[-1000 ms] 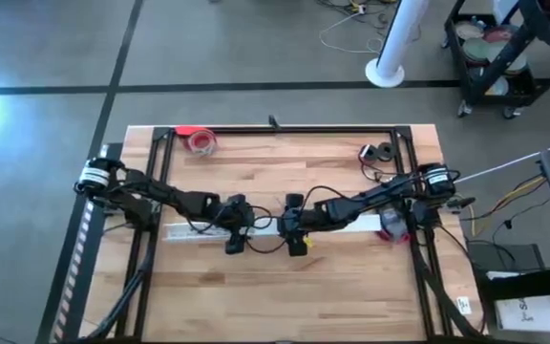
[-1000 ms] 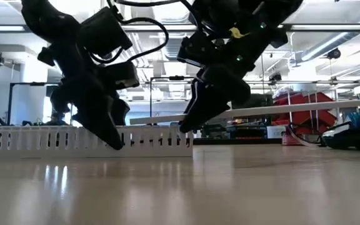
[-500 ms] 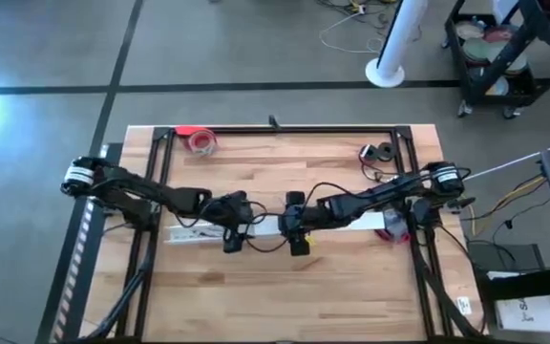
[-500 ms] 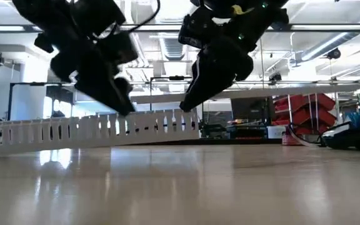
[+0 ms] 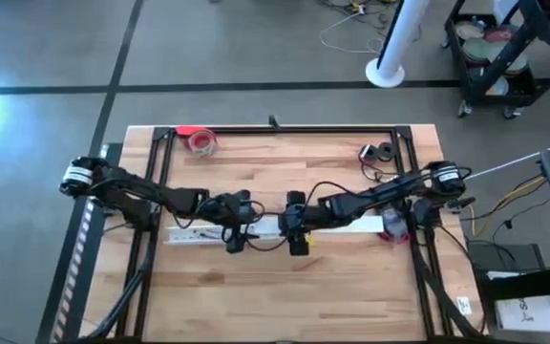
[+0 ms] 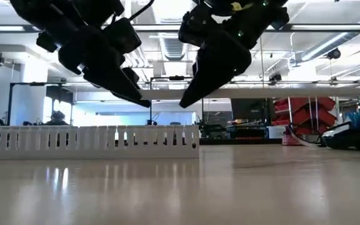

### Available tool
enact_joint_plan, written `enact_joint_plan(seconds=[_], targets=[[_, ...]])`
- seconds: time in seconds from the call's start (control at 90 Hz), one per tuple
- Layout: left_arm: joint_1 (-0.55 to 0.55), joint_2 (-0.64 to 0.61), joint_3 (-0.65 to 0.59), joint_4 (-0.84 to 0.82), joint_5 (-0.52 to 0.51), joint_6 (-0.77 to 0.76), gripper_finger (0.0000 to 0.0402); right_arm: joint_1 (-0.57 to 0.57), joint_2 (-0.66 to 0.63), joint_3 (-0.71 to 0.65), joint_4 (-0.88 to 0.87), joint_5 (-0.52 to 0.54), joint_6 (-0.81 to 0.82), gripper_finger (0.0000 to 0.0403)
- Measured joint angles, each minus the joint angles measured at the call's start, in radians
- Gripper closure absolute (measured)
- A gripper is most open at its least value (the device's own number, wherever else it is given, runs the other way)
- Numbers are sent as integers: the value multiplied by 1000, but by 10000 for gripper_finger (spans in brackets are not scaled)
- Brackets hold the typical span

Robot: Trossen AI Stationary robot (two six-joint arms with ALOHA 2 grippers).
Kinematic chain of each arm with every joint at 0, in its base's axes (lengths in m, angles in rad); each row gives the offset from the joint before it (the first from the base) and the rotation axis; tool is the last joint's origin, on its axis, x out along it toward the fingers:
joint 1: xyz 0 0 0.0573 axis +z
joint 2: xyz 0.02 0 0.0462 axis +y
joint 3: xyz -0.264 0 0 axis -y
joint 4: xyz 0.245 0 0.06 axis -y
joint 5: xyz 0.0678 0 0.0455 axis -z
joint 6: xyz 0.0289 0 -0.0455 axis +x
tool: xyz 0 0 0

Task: Ziptie cables
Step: Close the white cable duct

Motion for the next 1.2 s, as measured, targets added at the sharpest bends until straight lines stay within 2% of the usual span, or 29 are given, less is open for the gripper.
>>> enact_joint_plan(seconds=[0.278, 0.478, 0.678, 0.767, 0.978, 1.2], targets=[[0, 53, 0, 82, -43, 39, 134, -2, 0, 0, 5, 3, -2, 189], [1, 53, 0, 86, -48, 14, 195, -4, 0, 0, 2, 5, 0, 183], [0, 53, 0, 84, -47, -8, 195, -6, 0, 4, 2, -6, -7, 176], [0, 53, 0, 82, -43, -13, 195, -8, 1, 17, -2, -51, -23, 165], [0, 53, 0, 92, -44, -13, 196, -13, 1, 29, 73, -65, -43, 144], [0, 53, 0, 93, -48, -16, 200, -21, 11, 26, 99, -66, -44, 148]])
